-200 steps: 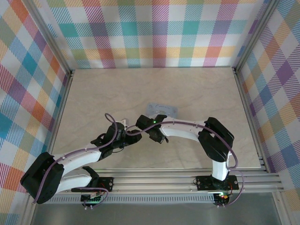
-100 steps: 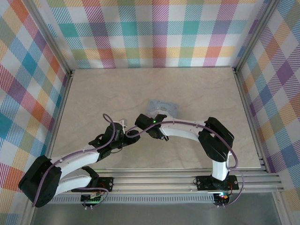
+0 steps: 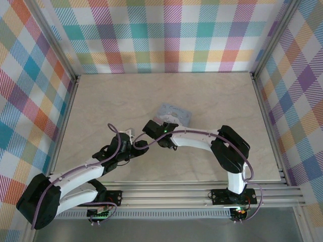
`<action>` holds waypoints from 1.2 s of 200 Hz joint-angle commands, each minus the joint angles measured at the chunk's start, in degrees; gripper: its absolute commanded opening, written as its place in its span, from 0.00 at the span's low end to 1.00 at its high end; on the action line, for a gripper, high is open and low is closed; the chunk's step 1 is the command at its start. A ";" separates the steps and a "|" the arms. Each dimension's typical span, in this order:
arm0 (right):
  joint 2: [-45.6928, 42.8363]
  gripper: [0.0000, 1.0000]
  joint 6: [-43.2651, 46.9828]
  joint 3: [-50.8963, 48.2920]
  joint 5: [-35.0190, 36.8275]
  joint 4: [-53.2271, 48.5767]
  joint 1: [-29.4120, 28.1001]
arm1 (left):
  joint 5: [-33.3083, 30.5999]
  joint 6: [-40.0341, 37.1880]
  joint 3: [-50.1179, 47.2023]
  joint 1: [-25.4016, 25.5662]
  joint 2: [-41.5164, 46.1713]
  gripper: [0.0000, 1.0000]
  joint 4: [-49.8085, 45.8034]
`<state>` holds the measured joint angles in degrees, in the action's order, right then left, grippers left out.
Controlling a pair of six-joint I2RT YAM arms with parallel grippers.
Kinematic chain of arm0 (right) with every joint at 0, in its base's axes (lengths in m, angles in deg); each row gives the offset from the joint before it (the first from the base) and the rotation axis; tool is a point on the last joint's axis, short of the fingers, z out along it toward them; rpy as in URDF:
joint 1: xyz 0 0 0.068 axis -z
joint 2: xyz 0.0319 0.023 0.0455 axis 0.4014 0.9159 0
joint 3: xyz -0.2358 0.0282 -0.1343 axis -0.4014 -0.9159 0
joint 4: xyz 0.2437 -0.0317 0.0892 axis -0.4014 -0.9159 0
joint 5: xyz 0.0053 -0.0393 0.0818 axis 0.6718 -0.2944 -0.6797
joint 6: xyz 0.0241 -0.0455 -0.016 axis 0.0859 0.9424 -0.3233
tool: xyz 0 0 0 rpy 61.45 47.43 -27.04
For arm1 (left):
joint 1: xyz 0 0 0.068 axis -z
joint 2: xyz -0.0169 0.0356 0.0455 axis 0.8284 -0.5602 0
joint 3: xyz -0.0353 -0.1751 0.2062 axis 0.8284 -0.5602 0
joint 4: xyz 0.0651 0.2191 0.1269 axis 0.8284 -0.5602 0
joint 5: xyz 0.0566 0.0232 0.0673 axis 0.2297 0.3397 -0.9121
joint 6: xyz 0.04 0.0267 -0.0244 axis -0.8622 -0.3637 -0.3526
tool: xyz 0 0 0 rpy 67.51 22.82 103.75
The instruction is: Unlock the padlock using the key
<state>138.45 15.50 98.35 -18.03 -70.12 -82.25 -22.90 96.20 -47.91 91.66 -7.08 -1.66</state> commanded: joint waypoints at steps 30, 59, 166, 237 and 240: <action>-3.29 0.00 0.44 2.12 -9.22 5.65 0.75 | -1.37 -1.21 -1.14 -0.91 2.04 0.48 -2.95; -3.73 0.00 -3.95 3.04 -14.77 4.87 2.37 | -2.09 -1.42 -1.07 -1.01 3.63 0.49 -4.59; 4.16 0.00 -8.30 7.78 -8.89 -0.47 3.45 | -2.78 -1.78 -0.99 -1.28 4.76 0.50 -6.19; 3.51 0.00 -0.98 -1.27 -2.58 21.52 2.66 | -2.81 -1.57 -1.25 -1.40 5.41 0.50 -6.96; 3.41 0.00 -0.18 -1.39 -2.37 22.55 2.54 | -2.84 -1.52 -1.27 -1.39 5.43 0.50 -7.03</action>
<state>142.93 10.54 98.04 -25.61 -58.91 -78.97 -25.15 95.15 -48.18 90.96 -2.86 -7.63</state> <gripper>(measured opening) 0.096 0.502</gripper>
